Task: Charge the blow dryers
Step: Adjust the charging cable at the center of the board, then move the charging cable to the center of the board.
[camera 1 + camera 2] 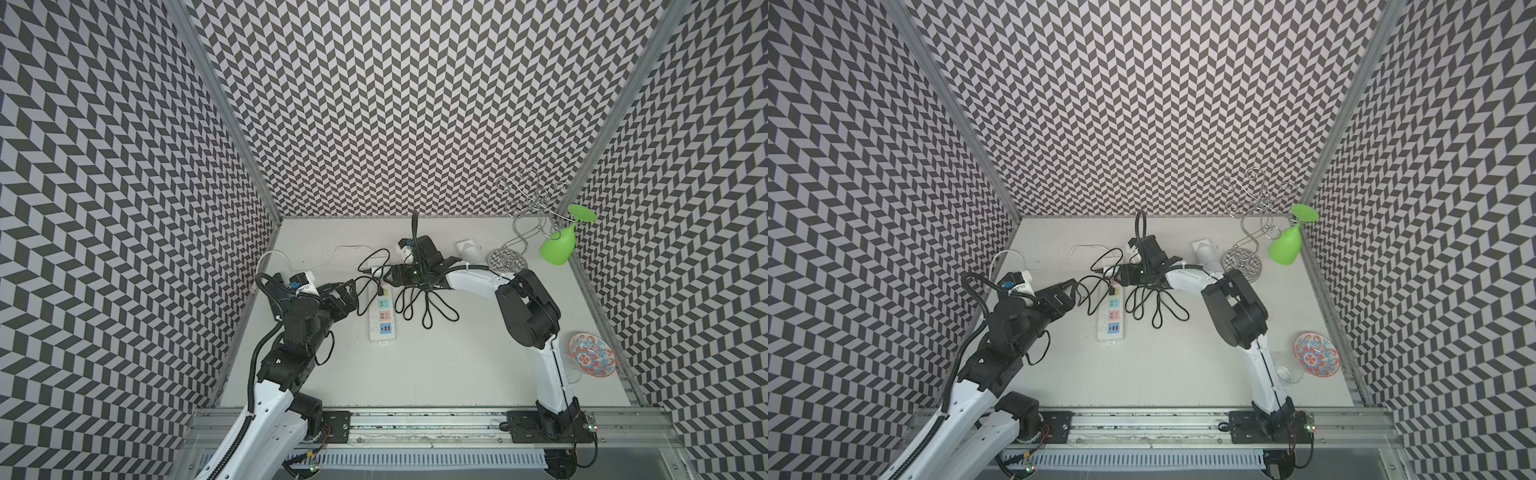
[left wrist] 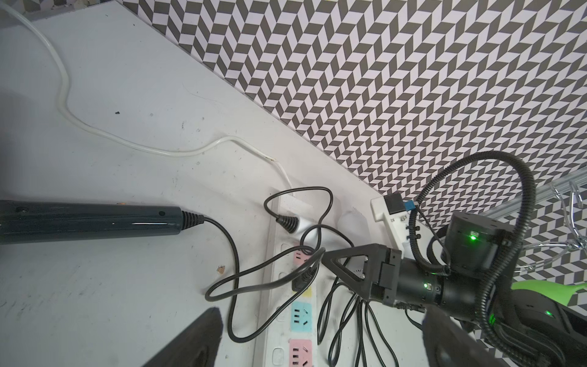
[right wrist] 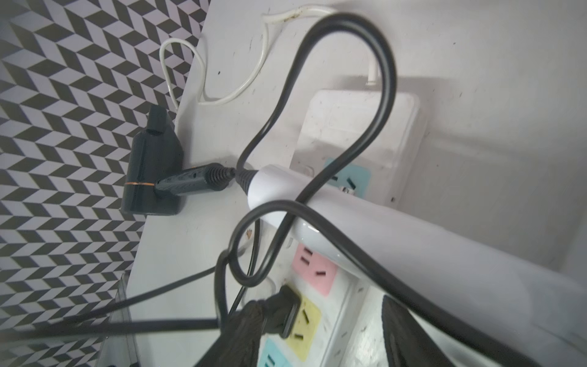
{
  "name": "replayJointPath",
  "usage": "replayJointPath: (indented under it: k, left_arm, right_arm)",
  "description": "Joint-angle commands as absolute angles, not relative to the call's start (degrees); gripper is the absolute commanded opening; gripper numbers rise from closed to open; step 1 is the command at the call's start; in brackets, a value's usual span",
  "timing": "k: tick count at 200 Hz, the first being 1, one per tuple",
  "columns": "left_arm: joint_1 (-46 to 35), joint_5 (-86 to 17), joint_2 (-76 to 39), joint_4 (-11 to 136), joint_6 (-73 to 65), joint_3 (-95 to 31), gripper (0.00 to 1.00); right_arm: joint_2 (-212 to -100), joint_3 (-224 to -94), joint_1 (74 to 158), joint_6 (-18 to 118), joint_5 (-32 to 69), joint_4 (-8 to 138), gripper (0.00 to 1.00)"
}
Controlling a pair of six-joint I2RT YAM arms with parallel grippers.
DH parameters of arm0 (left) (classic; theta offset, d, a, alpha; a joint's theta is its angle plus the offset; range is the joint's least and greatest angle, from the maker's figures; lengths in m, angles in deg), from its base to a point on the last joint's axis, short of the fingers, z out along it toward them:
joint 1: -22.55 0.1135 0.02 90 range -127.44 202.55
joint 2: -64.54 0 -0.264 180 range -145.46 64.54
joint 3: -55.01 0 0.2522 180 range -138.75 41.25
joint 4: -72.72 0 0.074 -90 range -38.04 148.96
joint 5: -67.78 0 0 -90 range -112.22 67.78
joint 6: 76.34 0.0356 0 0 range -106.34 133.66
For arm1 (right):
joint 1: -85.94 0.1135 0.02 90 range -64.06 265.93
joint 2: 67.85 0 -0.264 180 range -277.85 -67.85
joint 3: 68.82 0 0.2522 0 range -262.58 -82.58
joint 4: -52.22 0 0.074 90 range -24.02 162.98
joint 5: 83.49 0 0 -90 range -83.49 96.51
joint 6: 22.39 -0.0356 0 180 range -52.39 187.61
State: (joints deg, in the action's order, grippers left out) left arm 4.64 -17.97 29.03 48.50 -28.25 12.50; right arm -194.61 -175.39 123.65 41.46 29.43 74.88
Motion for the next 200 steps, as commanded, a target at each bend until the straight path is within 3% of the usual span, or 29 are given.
replayJointPath:
  k: [1, 72, 103, 160, 200]
  left_arm:
    - [5.16, -18.70, 29.85, 49.64, -28.96, 13.11, 0.99]
    - [5.35, -19.18, 30.01, 49.45, -28.70, 13.05, 0.99]
    - [5.39, -19.38, 29.65, 49.62, -28.61, 13.08, 0.99]
    - [5.46, -19.39, 29.06, 50.36, -28.61, 13.46, 0.99]
    - [5.42, -19.73, 28.42, 51.38, -28.69, 14.00, 0.99]
  right_arm:
    - [-197.95, -179.87, 123.22, 39.57, 26.91, 73.39, 0.62]
    - [-203.96, -188.28, 119.61, 36.36, 27.27, 71.23, 0.62]
    - [-200.70, -189.24, 119.16, 40.13, 27.58, 75.45, 0.64]
    - [-182.56, -171.08, 119.62, 42.66, 26.50, 72.21, 0.66]
    - [-182.57, -167.96, 120.21, 43.75, 26.13, 72.72, 0.65]
